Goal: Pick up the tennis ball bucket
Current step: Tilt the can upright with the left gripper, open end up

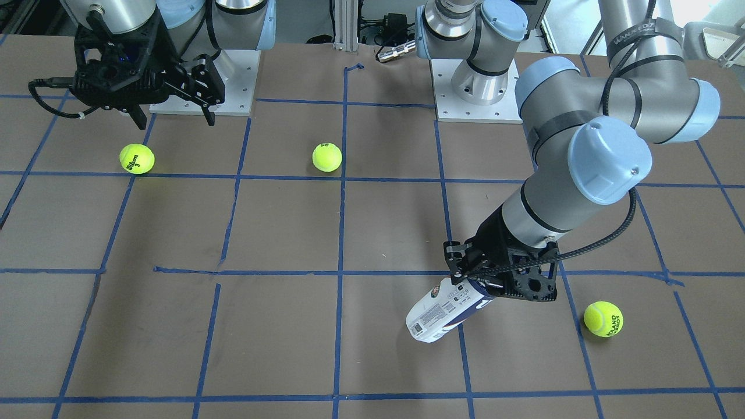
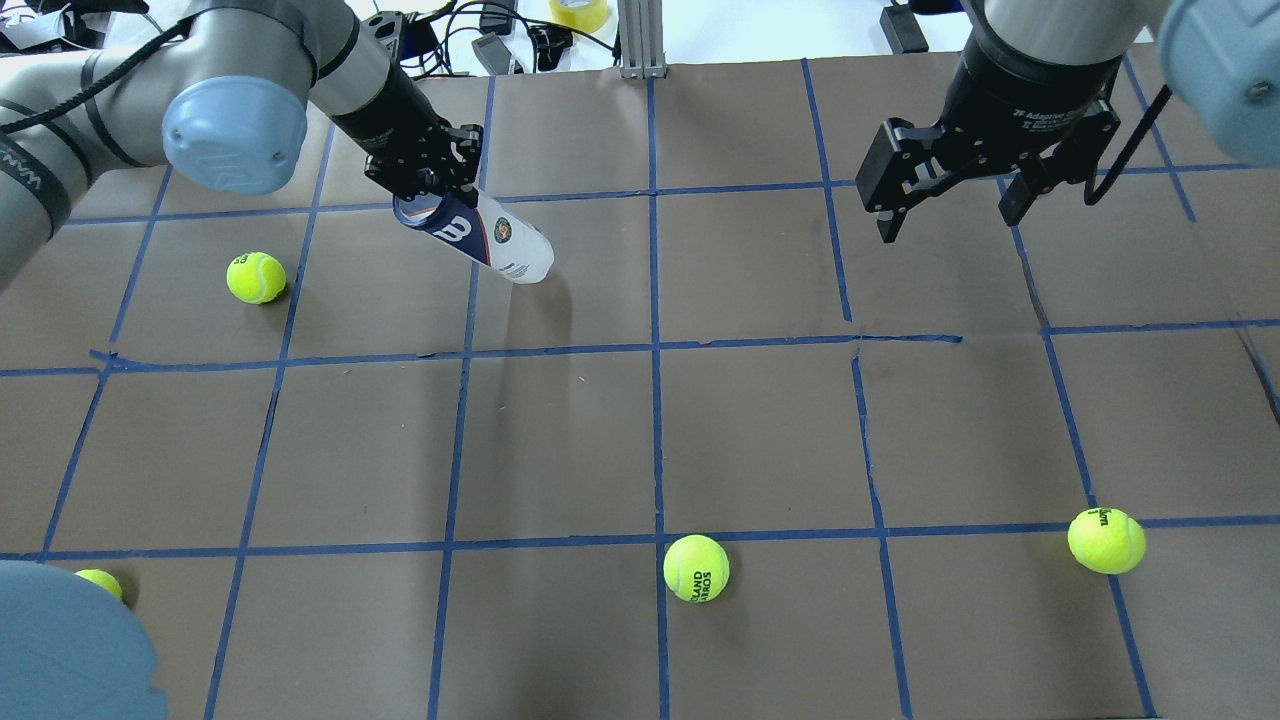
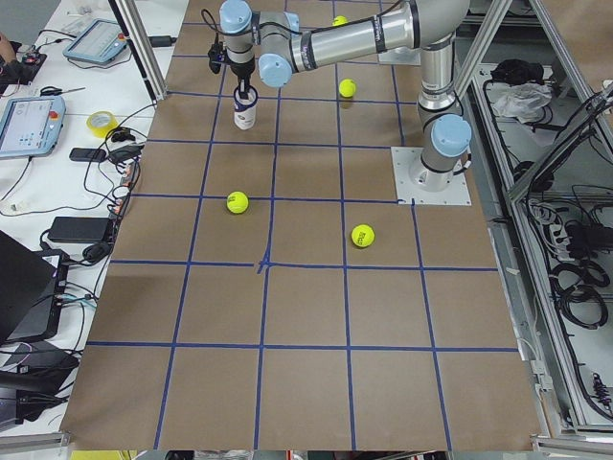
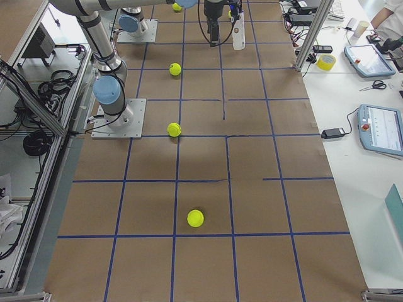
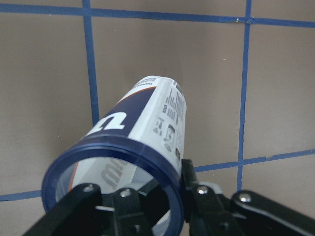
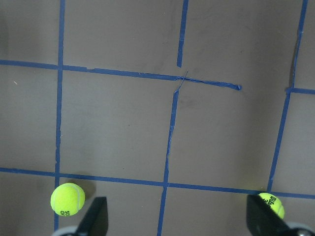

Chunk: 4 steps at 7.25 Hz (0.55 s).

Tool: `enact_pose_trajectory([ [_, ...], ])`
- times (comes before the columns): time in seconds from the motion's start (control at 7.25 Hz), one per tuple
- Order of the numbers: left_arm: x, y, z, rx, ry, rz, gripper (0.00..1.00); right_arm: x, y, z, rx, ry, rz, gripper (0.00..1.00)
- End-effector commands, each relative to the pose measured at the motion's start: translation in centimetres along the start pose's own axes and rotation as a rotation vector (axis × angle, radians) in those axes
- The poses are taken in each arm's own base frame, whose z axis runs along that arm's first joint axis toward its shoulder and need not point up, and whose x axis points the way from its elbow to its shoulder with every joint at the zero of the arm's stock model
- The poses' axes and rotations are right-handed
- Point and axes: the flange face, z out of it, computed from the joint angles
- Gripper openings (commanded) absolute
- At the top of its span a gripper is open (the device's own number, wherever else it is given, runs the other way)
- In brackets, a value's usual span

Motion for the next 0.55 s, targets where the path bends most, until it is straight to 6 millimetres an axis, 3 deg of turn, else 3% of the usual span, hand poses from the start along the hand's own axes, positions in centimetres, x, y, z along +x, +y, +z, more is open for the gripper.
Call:
enact_pose_trajectory([
  [0.0, 2.9, 1.0, 1.1, -0.042, -0.092, 0.074, 0.00, 0.0, 0.0, 0.0, 0.000, 0.000, -0.001, 1.00],
  [0.28, 5.3, 1.7, 2.1, -0.080, -0.172, 0.183, 0.00, 0.1, 0.0, 0.0, 0.001, 0.000, -0.003, 1.00],
  [0.41, 5.8, 1.2, 1.6, -0.100, -0.171, 0.215, 0.00, 0.1, 0.0, 0.0, 0.001, 0.000, 0.001, 1.00],
])
